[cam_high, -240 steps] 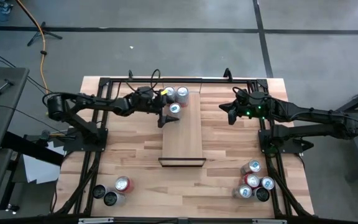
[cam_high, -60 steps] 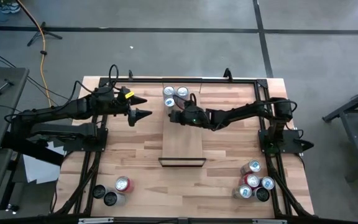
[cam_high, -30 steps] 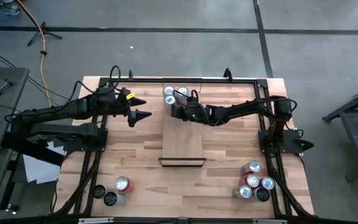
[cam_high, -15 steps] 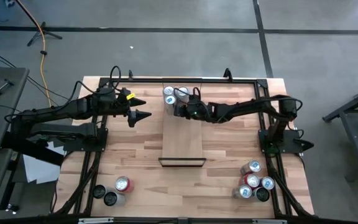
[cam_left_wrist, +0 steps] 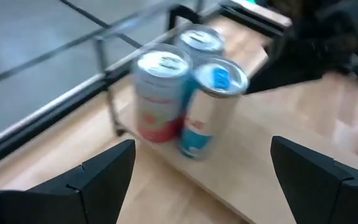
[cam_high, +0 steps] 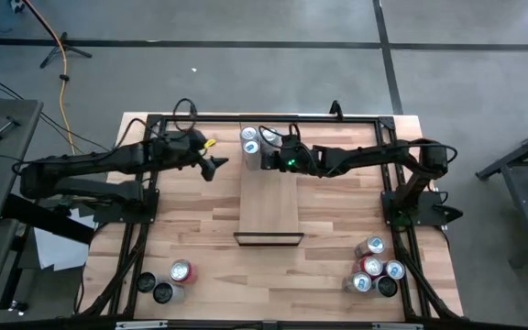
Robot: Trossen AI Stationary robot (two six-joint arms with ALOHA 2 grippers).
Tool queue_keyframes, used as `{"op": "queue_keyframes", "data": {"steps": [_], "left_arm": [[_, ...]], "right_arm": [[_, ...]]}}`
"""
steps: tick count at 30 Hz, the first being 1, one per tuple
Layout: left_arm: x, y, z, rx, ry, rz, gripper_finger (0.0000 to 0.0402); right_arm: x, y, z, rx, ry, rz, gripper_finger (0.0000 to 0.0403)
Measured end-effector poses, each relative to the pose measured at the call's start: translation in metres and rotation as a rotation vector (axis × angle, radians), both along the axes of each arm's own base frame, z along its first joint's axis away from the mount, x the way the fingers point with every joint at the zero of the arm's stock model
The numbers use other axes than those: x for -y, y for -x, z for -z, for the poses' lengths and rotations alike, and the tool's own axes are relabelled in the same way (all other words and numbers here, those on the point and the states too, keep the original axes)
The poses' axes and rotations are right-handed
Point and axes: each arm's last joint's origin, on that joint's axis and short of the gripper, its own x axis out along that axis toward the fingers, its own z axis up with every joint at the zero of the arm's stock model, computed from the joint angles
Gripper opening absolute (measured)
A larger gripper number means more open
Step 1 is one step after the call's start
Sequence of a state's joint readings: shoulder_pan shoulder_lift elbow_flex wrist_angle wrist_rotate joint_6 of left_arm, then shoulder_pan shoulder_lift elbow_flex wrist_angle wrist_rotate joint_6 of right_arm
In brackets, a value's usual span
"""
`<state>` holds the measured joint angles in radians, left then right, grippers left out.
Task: Place canned beverage on shelf
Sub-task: Put the blue soda can on the shelf
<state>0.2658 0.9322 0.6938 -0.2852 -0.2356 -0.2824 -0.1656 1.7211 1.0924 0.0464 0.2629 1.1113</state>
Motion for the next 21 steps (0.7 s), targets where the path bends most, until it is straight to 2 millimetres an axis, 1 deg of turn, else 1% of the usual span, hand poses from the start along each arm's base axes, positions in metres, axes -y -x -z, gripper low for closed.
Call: {"op": "queue_keyframes", "data": {"steps": [3, 4, 7, 11, 14, 18, 21], "left_arm": [[-0.001, -0.015, 0.003, 0.038, 0.007, 0.106, 0.033], [-0.002, -0.018, 0.002, 0.052, 0.003, 0.128, 0.033], [-0.004, -0.028, -0.007, 0.021, -0.052, 0.17, 0.033], [-0.009, -0.043, -0.021, -0.067, -0.212, 0.25, 0.0329], [-0.013, -0.058, -0.027, -0.137, -0.339, 0.32, 0.0329], [-0.019, -0.08, -0.025, -0.246, -0.467, 0.416, 0.0329], [-0.025, -0.097, -0.02, -0.31, -0.506, 0.46, 0.0329]], "right_arm": [[-0.001, 0.009, -0.009, -0.051, 0.031, -0.066, 0.0], [-0.001, 0.013, -0.014, -0.075, 0.053, -0.083, 0.0], [-0.004, 0.03, -0.032, -0.14, 0.122, -0.133, 0.0], [-0.008, 0.055, -0.057, -0.2, 0.202, -0.191, 0.0], [-0.011, 0.073, -0.072, -0.233, 0.236, -0.196, 0.0], [-0.013, 0.089, -0.085, -0.25, 0.275, -0.187, 0.0], [-0.013, 0.094, -0.089, -0.249, 0.29, -0.194, 0.0]]}}
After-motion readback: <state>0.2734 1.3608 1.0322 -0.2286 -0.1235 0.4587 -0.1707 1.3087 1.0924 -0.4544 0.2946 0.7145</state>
